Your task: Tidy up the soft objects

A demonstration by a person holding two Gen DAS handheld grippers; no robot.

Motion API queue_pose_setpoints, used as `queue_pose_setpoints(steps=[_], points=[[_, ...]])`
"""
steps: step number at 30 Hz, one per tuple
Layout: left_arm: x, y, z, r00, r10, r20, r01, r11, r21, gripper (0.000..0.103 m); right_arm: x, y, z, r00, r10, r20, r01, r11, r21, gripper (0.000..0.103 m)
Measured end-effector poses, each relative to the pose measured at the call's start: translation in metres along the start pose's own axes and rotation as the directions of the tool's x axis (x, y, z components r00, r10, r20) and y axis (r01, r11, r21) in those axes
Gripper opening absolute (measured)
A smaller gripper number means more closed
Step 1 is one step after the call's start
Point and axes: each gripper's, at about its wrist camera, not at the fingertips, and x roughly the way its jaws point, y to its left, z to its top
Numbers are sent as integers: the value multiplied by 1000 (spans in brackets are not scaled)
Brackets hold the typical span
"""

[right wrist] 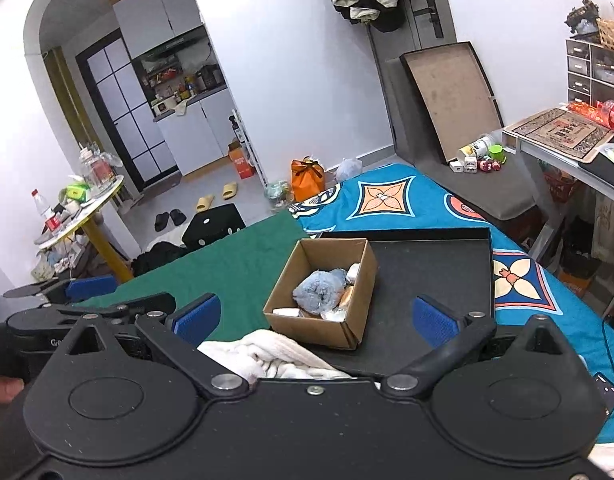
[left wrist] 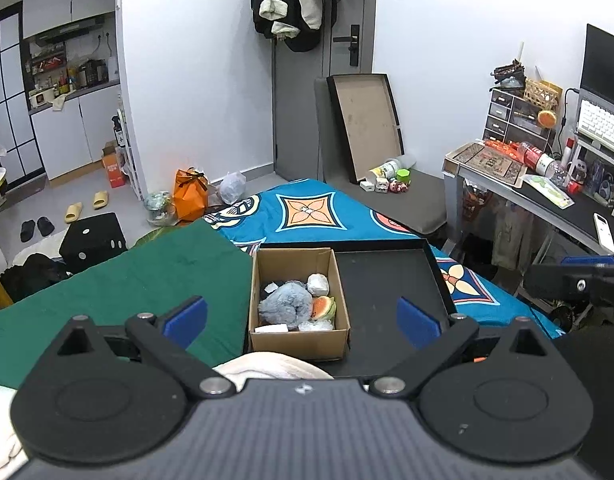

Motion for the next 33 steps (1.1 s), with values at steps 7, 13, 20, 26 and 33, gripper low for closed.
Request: queue_pose_setpoints(steps=[7, 13, 20, 26, 33], points=[[-9, 2, -3, 1000, -8, 9, 8, 1000, -22, 100, -2, 9, -4, 1000, -1, -8, 1, 1000, -4, 103], [-10, 3, -4, 1000, -14, 7, 14, 1000, -27, 100, -3, 6, -4, 1000, 7, -18, -8, 1000, -4, 103], [-12, 3, -5, 1000, -12, 8, 12, 1000, -26, 100, -4, 4, -5, 1000, -6, -18, 6, 1000, 6, 103], [-11, 3, -5, 1000, -14, 6, 14, 999, -29, 100, -5, 5, -6, 1000, -17, -17, 17, 1000, 9, 103], [-12, 2, -4, 1000, -14, 6, 14, 999, -29, 100, -6, 7, -6, 1000, -23, -18, 24, 1000, 8, 103]])
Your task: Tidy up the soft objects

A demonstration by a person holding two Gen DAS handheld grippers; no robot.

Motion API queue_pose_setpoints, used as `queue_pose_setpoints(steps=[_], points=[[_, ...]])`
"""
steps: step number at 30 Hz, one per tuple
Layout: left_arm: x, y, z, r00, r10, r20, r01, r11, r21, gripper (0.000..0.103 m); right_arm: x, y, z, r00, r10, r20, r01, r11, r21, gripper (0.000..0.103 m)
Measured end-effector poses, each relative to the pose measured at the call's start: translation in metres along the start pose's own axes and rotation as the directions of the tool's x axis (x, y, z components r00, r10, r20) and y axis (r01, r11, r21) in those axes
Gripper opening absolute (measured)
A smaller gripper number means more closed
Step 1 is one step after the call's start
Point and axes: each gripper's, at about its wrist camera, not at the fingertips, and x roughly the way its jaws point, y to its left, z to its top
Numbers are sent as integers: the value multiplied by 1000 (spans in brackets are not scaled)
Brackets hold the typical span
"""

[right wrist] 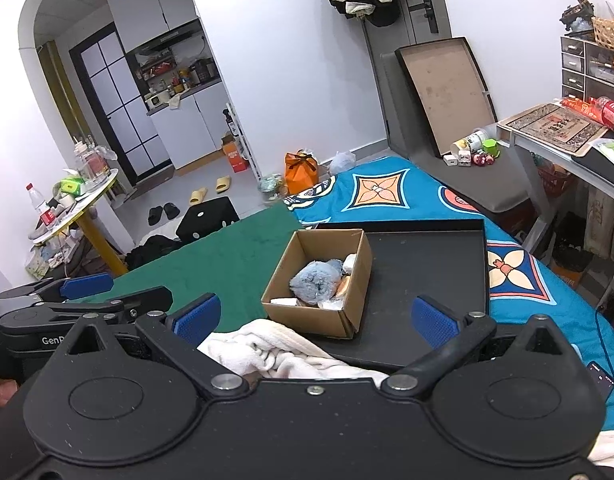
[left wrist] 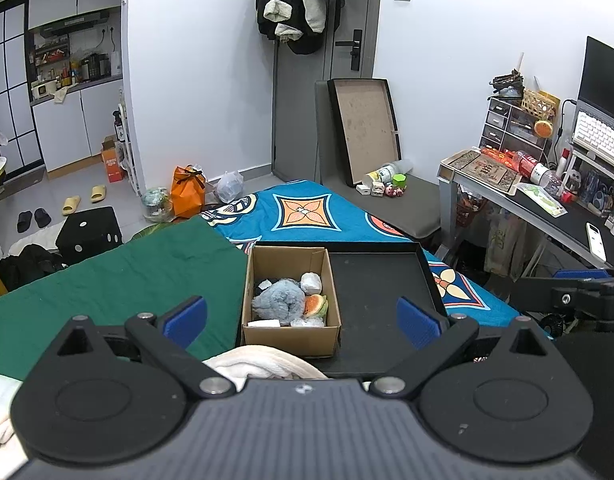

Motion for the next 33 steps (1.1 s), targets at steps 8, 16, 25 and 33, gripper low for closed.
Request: queue_pose_setpoints(steps=[8, 16, 25, 33], points=[[0, -1, 0, 1000, 1, 0, -1, 1000, -1, 100, 0, 1, 0, 1000, 3, -2, -3, 1000, 5, 103], [0, 0, 0, 1000, 1, 0, -1, 1000, -1, 100, 0, 1, 0, 1000, 3, -2, -3, 1000, 7, 103], [0, 0, 0, 1000, 1, 1, -1, 1000, 0, 100, 1, -1, -1, 1000, 5, -4, -5, 1000, 11, 103], [0, 0, 0, 1000, 0, 0, 0, 1000, -1, 100, 1, -1, -1, 1000, 5, -5, -5, 1000, 13, 103]])
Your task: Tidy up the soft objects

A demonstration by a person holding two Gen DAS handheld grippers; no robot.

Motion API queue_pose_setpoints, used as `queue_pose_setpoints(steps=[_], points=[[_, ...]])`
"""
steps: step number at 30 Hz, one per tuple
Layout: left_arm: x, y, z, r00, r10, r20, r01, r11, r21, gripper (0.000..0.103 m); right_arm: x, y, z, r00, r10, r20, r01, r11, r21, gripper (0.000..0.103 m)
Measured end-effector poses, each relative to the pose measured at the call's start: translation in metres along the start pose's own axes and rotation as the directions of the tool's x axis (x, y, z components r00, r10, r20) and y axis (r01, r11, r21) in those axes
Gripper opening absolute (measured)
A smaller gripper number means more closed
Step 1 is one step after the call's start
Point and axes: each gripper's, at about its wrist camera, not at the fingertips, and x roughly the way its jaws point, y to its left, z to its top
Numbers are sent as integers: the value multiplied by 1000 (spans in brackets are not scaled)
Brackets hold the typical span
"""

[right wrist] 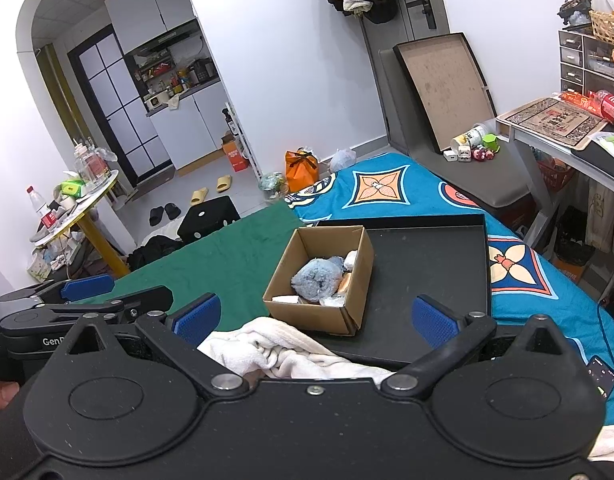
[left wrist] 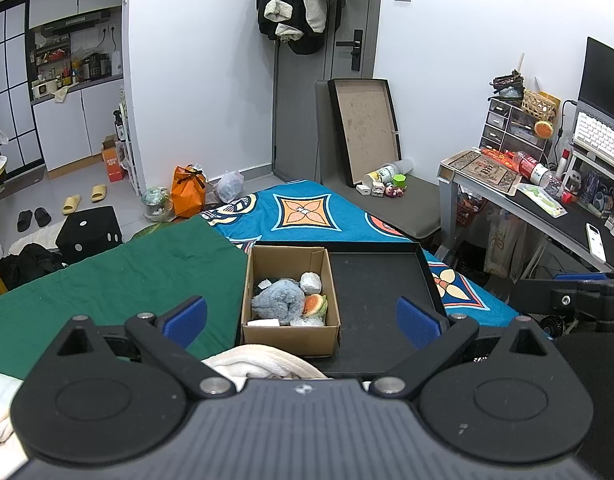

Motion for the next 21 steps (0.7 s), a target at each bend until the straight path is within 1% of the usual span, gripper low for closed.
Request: queue_pose_setpoints(steps=[21], points=[[0, -1, 0, 1000, -1, 4, 2, 1000, -2, 100, 1, -3, -2, 1000, 4, 3, -4, 1000, 8, 103]])
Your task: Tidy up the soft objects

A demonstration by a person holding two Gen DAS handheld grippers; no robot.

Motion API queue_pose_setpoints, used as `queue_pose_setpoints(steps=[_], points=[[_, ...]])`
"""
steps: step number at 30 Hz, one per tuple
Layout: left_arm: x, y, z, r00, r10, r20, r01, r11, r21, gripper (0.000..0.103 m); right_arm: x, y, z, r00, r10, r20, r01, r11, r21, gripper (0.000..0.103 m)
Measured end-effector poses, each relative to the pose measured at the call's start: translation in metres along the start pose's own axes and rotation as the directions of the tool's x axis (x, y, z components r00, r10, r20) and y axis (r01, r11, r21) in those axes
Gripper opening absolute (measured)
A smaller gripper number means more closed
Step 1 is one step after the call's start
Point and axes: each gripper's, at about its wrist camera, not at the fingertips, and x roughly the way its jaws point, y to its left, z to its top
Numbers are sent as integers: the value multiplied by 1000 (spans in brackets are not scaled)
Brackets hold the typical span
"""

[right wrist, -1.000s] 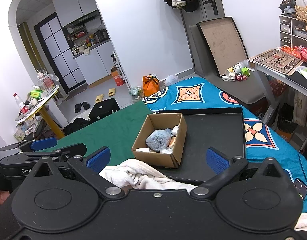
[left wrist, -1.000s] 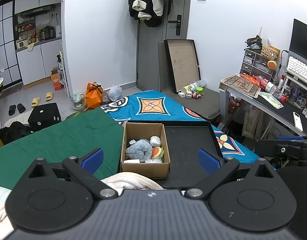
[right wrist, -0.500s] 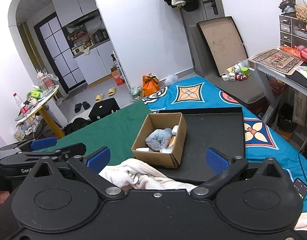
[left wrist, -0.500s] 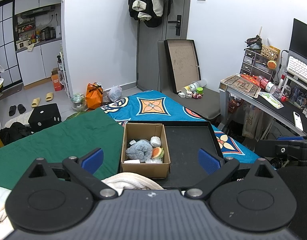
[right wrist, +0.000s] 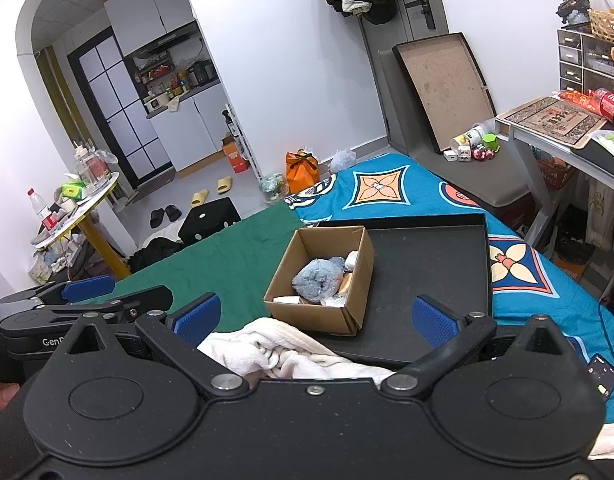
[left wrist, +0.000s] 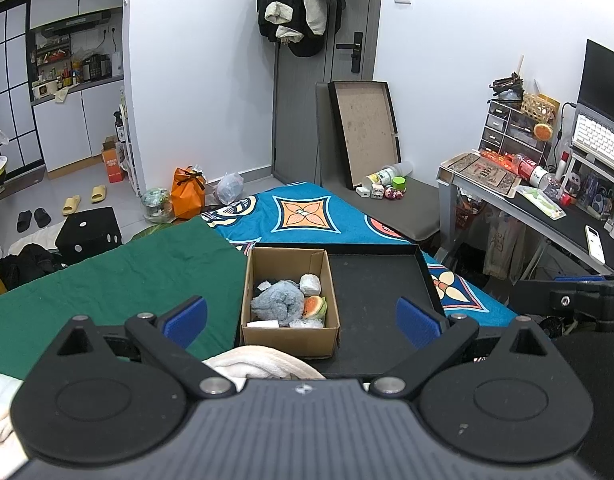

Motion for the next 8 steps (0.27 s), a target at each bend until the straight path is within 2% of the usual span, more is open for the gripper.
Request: queue_pose_setpoints(steps=[8], points=[[0, -5, 2, 1000, 5, 8, -5, 1000, 8, 100, -1, 4, -1, 1000, -12, 15, 13, 1000, -10, 103]])
